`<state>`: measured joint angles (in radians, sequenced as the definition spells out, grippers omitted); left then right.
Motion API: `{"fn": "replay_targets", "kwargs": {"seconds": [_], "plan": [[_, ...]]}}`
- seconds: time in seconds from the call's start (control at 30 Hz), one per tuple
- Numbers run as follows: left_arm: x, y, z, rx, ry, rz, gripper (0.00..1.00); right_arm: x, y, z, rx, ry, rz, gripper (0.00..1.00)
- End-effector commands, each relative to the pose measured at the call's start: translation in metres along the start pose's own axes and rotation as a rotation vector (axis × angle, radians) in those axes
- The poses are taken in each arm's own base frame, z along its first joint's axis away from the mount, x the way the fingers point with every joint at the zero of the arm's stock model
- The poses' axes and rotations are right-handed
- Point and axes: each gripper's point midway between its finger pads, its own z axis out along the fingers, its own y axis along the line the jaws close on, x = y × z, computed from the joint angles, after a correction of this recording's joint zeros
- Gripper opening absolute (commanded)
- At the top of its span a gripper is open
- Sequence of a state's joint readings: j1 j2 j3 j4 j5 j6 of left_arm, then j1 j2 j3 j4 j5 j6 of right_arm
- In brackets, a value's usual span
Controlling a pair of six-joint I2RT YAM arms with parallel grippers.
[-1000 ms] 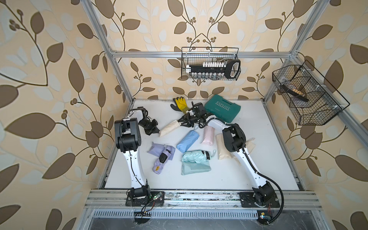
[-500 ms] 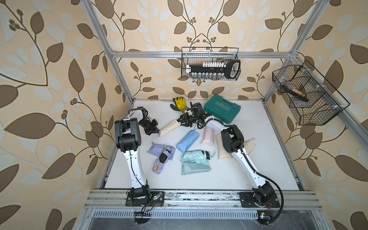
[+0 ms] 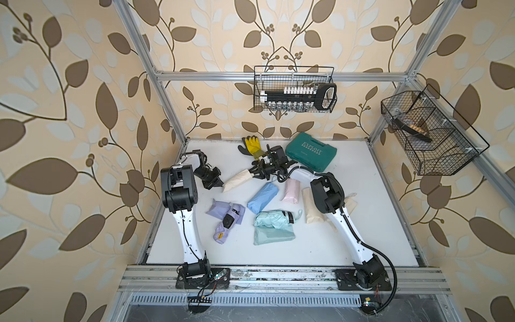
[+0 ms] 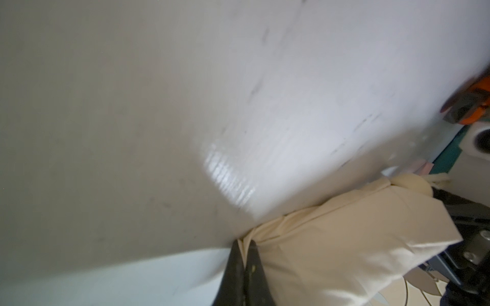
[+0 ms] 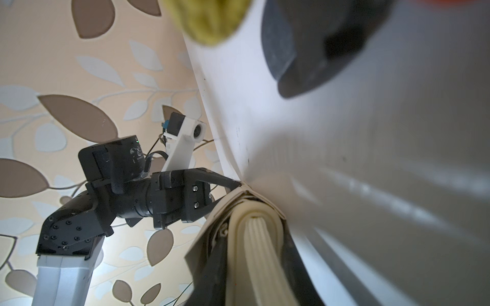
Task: Take umbrellas out of sleeves
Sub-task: Take out the umbrella from the umbrella sleeve.
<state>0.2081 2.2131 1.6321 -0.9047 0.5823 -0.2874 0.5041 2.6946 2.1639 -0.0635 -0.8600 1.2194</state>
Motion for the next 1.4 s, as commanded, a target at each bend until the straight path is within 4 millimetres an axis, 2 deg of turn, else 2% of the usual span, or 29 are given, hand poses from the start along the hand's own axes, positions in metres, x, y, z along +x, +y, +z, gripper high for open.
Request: {"fn": "replay_targets", "kwargs": {"seconds": [0.0,0.1,0.6,0.87,1.37], "plan": [[-0.003,0.012,-0.001,-0.051,-0.03,0.012,0.0,-0.018,-0.021,-0.025,0.068,-0.083,0.036,0.03],[-0.001,0.012,-0.003,-0.049,-0.036,0.012,0.0,-0.023,-0.017,-0.036,0.058,-0.101,0.027,0.02],[-0.004,0.019,-0.017,-0.027,-0.069,-0.02,0.0,-0.024,-0.012,-0.056,0.03,-0.12,0.015,0.01],[-0.008,0.024,-0.026,-0.016,-0.087,-0.041,0.0,-0.032,-0.007,-0.067,0.019,-0.14,0.008,0.0],[-0.009,0.022,-0.027,0.009,-0.089,-0.052,0.0,-0.041,-0.002,-0.082,0.013,-0.155,0.002,0.0]]}}
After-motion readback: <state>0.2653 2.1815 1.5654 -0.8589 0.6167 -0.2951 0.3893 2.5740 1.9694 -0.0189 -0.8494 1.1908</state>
